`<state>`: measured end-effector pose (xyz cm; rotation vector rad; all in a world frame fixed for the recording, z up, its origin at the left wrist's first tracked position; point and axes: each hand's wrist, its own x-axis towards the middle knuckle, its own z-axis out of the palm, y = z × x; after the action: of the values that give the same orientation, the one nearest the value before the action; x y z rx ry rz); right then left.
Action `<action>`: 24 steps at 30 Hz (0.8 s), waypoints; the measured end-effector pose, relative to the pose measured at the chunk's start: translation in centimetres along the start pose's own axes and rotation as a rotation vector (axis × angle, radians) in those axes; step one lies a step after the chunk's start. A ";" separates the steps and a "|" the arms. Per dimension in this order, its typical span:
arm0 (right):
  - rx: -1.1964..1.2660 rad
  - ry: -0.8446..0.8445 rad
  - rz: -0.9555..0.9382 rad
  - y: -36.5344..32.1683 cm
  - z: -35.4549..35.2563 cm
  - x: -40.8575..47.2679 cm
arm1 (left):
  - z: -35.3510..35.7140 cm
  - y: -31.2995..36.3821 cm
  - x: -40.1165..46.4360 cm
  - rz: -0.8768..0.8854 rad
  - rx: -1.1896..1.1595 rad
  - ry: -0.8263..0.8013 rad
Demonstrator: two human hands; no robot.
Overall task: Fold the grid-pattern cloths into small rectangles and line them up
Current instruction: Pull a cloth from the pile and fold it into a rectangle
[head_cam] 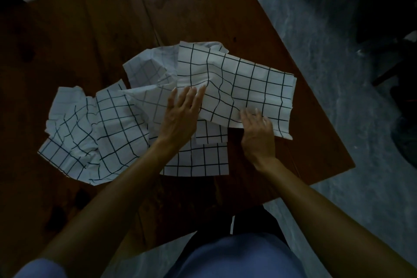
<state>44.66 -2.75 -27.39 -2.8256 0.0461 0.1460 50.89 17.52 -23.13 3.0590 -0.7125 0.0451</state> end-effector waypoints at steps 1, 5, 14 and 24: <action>-0.002 0.014 0.001 0.3 -0.2 0.0 | -0.1 -0.1 0.0 -0.009 -0.006 -0.002; -0.021 0.038 0.005 1.2 -1.5 -0.4 | -0.9 -0.3 -0.4 -0.031 -0.038 -0.013; -0.064 0.037 0.061 4.0 -3.7 -1.3 | -0.9 -0.8 -1.4 -0.050 0.054 -0.144; 0.015 -0.019 0.074 3.7 -3.0 -2.2 | -0.1 5.4 -0.9 0.147 0.005 -0.197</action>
<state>42.58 -7.16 -25.47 -2.8087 0.1474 0.1881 47.71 13.11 -23.07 3.0376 -0.9471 -0.2584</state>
